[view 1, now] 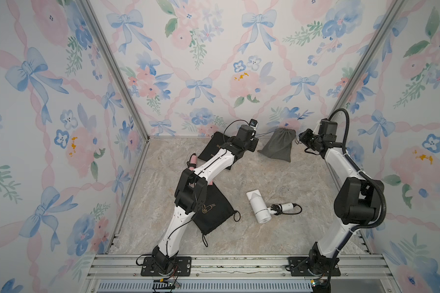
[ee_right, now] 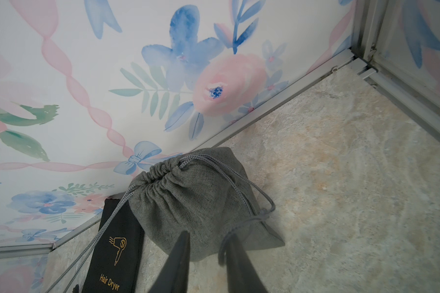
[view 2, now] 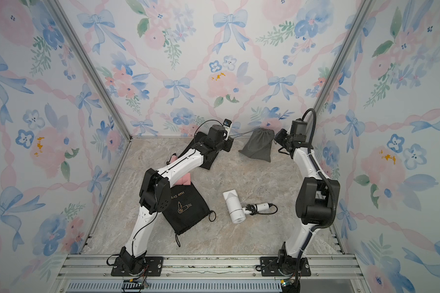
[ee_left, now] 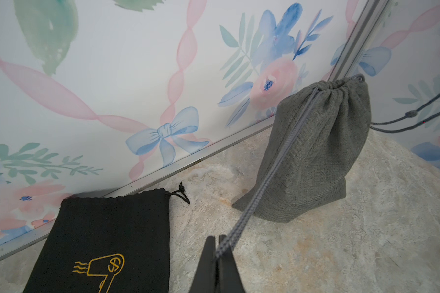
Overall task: Pack away hair dryers
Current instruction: Place the drawstrings on both sides at the center of the board.
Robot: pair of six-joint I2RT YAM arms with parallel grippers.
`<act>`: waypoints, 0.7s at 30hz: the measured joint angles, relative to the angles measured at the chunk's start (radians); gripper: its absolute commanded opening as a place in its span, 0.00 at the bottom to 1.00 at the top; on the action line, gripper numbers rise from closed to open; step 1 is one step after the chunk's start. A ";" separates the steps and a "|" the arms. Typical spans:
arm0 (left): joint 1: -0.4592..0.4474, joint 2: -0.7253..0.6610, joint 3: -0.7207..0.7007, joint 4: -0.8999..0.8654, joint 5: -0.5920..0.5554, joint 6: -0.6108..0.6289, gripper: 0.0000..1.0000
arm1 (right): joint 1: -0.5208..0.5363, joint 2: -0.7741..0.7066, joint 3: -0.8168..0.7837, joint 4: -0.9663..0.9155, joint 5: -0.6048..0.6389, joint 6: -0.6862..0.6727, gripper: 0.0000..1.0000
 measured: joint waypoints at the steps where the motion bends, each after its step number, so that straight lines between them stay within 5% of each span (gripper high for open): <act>1: -0.001 0.008 0.008 0.000 0.000 0.000 0.00 | 0.000 0.010 0.007 -0.006 0.003 0.000 0.28; 21: -0.004 0.162 0.138 -0.002 0.040 -0.019 0.00 | 0.017 0.185 0.145 -0.047 0.011 0.000 0.27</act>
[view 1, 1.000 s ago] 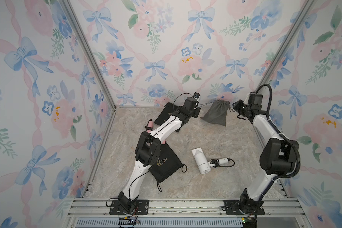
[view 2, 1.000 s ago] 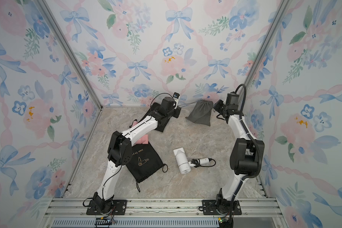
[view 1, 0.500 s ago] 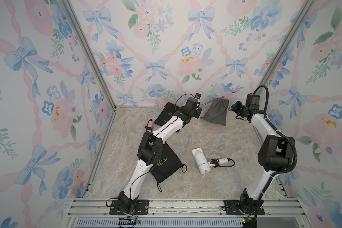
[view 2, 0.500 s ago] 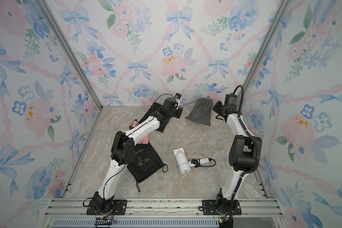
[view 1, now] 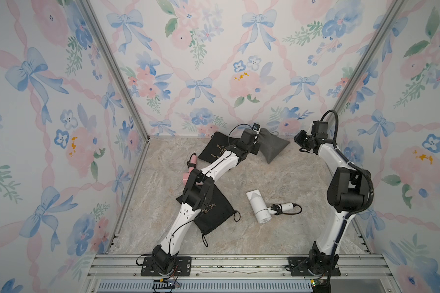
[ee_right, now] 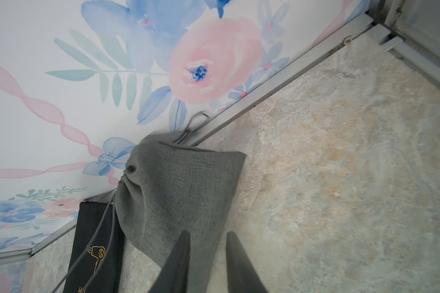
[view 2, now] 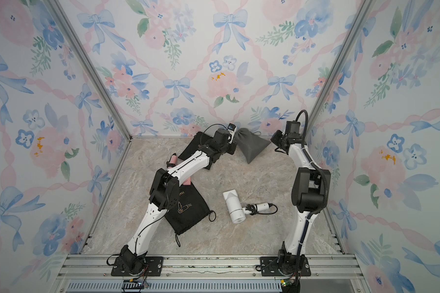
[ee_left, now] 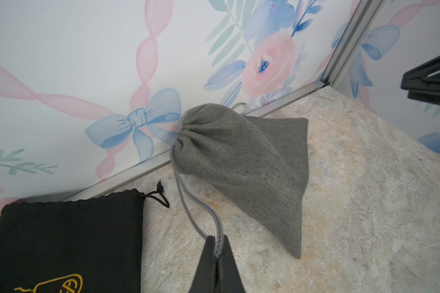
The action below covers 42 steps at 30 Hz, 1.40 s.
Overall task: Pack away hair dryers
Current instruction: Place the drawstrings on both sides at the center of the board, then adjust the hair dryer at the center of the board.
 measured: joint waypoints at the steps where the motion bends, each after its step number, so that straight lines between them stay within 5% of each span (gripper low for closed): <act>1: 0.000 0.000 0.000 0.000 0.000 0.000 0.00 | 0.002 0.000 0.000 0.000 0.000 0.000 0.27; 5: 0.000 0.000 -0.001 0.000 0.006 0.000 0.00 | 0.004 0.000 -0.001 0.000 0.000 -0.002 0.28; 6: 0.000 0.000 -0.002 0.001 0.008 0.000 0.09 | 0.006 0.000 -0.003 0.000 0.000 -0.004 0.28; 8: 0.000 0.000 -0.014 0.005 0.008 0.001 0.54 | 0.006 -0.008 -0.027 0.006 0.003 -0.012 0.35; 12: 0.000 -0.020 -0.095 0.008 0.002 0.004 0.98 | 0.013 -0.083 -0.153 0.020 0.004 -0.028 0.55; 20: 0.037 -0.267 -0.420 -0.010 -0.008 0.015 0.98 | 0.098 -0.481 -0.475 0.095 0.018 -0.117 0.79; 30: 0.099 -0.776 -0.898 0.027 0.008 -0.046 0.98 | 0.378 -0.821 -0.748 0.014 0.128 -0.232 0.80; 37: 0.095 -1.136 -1.291 0.027 0.064 -0.235 0.97 | 0.551 -1.048 -0.867 -0.209 0.238 -0.155 0.80; 42: 0.007 -1.297 -1.484 0.036 0.081 -0.379 0.98 | 0.666 -1.162 -0.942 -0.318 0.266 -0.071 0.81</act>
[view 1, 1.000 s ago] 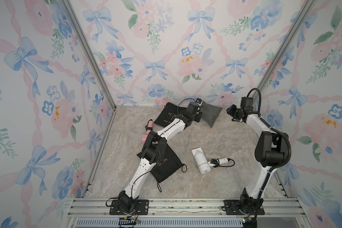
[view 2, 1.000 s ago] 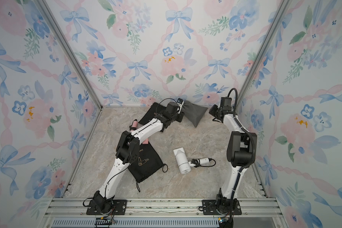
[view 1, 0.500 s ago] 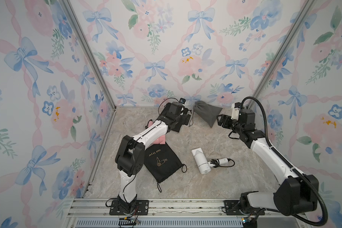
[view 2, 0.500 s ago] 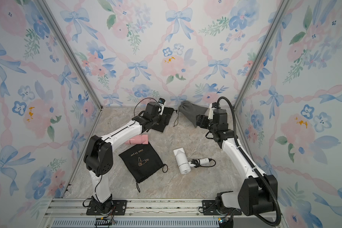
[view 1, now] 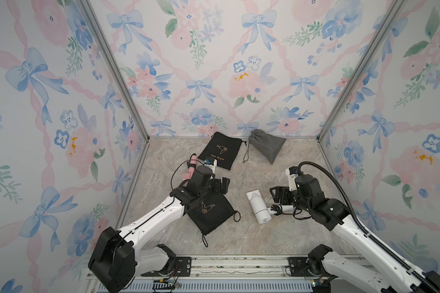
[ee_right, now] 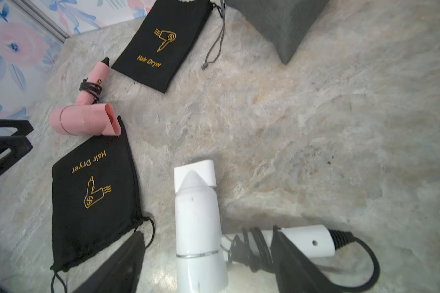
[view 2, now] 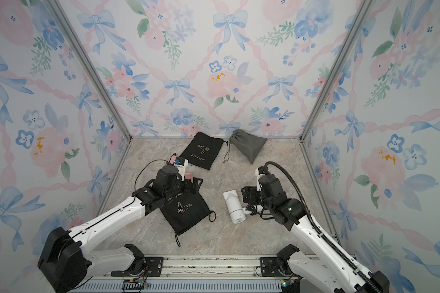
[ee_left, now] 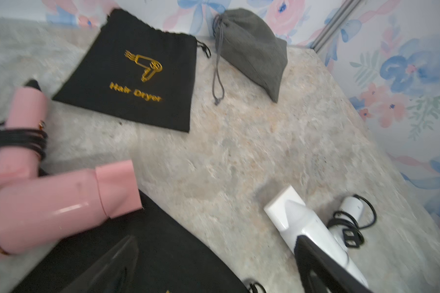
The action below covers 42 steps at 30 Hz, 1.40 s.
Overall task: Pack away hair dryers
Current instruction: Adjust the hair dryer at the center of the board.
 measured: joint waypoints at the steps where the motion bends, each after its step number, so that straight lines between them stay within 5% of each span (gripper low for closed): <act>1: -0.018 -0.020 -0.026 0.000 0.005 -0.024 0.98 | 0.027 0.003 -0.003 -0.023 0.006 0.008 0.81; 12: -0.029 -0.176 -0.148 0.018 0.016 -0.133 0.98 | 0.262 0.066 -0.058 -0.153 0.049 0.175 0.82; 18: -0.007 -0.161 -0.150 0.024 0.031 -0.137 0.98 | 0.315 0.081 -0.136 -0.110 -0.010 0.301 0.82; 26: 0.062 -0.157 -0.143 0.029 0.065 -0.132 0.98 | 0.381 0.291 -0.105 0.038 -0.084 0.369 0.82; 35: 0.104 -0.149 -0.135 0.036 0.080 -0.114 0.98 | 0.386 0.593 0.166 0.111 -0.065 0.248 0.82; 42: 0.131 -0.151 -0.135 0.036 0.082 -0.114 0.98 | 0.279 0.779 0.390 0.190 -0.092 0.091 0.80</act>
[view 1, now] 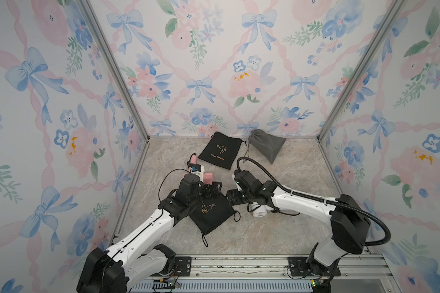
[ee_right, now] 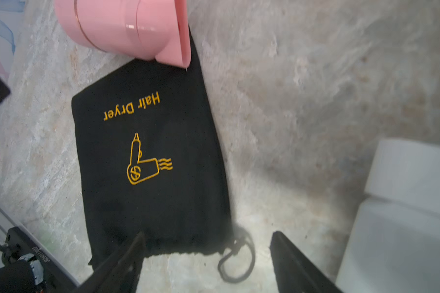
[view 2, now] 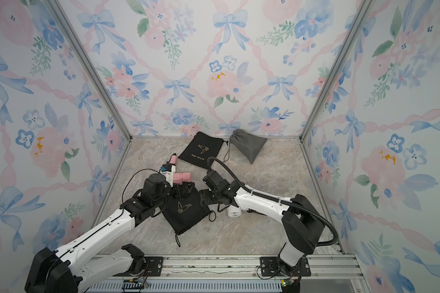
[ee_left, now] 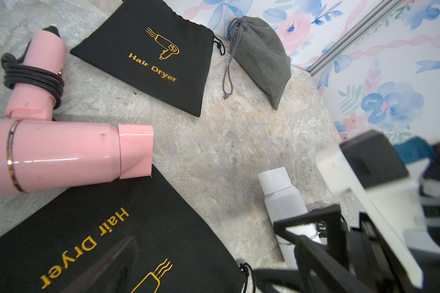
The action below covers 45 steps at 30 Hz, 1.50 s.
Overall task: Pack away hair dryers
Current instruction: Adjust the hair dryer at the center of the board.
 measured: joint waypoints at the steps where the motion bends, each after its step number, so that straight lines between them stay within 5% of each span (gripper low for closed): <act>1: 0.008 -0.004 0.000 0.000 0.001 0.000 0.98 | -0.022 0.002 0.008 0.005 -0.003 -0.017 0.80; 6: 0.040 -0.022 0.000 0.000 0.004 0.000 0.98 | -0.116 -0.058 0.002 0.001 -0.008 -0.074 0.80; 14: 0.044 0.003 0.000 0.005 0.016 0.000 0.98 | -0.181 -0.463 -0.237 -0.122 0.092 -0.208 0.82; 19: 0.044 0.065 0.011 0.004 0.032 0.009 0.98 | -0.180 -0.555 -0.323 -0.253 0.137 -0.290 0.82; 28: 0.044 0.080 0.071 0.009 0.050 0.026 0.98 | -0.174 -0.598 -0.380 -0.365 0.167 -0.370 0.82; 35: 0.044 0.104 0.085 0.008 0.065 0.027 0.97 | -0.138 -0.630 -0.439 -0.310 0.179 -0.554 0.82; 45: 0.044 0.115 0.130 0.008 0.092 0.045 0.97 | -0.286 -0.441 -0.454 -0.217 0.081 -0.776 0.80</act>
